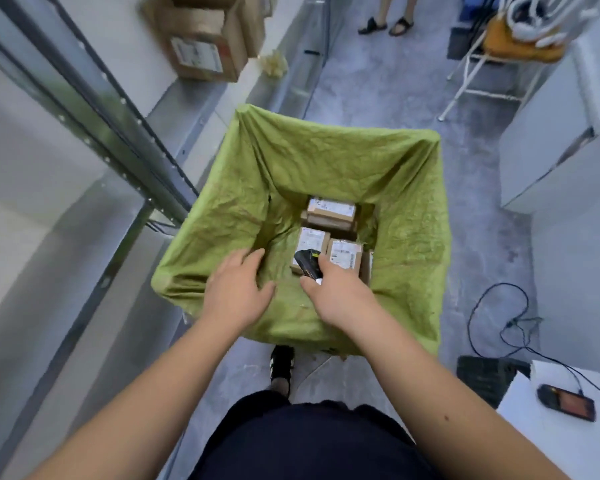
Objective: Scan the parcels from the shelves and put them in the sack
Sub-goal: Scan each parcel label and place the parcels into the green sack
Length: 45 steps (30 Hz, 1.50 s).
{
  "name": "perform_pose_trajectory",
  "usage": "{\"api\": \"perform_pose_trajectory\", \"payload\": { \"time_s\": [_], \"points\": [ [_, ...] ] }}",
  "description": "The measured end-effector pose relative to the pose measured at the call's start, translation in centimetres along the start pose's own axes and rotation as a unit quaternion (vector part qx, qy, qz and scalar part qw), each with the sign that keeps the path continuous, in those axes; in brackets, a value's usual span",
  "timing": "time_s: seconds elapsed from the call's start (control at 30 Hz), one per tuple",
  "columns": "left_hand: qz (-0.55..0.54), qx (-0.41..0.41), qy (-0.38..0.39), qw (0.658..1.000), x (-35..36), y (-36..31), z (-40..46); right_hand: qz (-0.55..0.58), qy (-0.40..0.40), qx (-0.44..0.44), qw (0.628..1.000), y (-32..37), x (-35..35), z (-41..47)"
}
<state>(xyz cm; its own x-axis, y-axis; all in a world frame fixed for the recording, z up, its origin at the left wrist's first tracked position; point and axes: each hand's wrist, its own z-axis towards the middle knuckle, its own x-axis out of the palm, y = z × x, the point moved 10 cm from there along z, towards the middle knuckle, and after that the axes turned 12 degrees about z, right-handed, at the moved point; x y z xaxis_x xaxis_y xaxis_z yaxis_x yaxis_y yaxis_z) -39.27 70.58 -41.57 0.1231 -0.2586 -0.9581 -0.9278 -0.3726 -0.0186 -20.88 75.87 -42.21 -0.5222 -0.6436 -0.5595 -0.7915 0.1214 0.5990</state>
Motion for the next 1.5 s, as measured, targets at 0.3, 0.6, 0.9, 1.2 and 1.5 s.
{"api": "perform_pose_trajectory", "payload": {
  "time_s": [0.3, 0.6, 0.9, 1.2, 1.5],
  "points": [
    [0.048, -0.182, -0.053, 0.981, -2.7, 4.7, -16.2, -0.063, 0.036, -0.152, 0.986, 3.9, 3.0, -7.4],
    [-0.02, -0.361, -0.094, 0.928, -2.6, 13.5, -33.2, -0.142, 0.123, -0.321, 0.928, 11.6, 13.9, -17.7],
    [-0.011, -0.483, -0.199, 0.853, -4.5, 22.2, -55.0, -0.198, 0.178, -0.479, 0.837, 19.8, 26.2, -35.6],
    [0.04, -0.527, -0.27, 0.805, -8.5, 29.1, -74.5, -0.188, 0.162, -0.588, 0.77, 27.6, 32.5, -54.5],
    [0.061, -0.505, -0.339, 0.791, -17.2, 34.1, -80.7, -0.19, 0.069, -0.664, 0.72, 35.3, 31.4, -63.1]
  ]
}}
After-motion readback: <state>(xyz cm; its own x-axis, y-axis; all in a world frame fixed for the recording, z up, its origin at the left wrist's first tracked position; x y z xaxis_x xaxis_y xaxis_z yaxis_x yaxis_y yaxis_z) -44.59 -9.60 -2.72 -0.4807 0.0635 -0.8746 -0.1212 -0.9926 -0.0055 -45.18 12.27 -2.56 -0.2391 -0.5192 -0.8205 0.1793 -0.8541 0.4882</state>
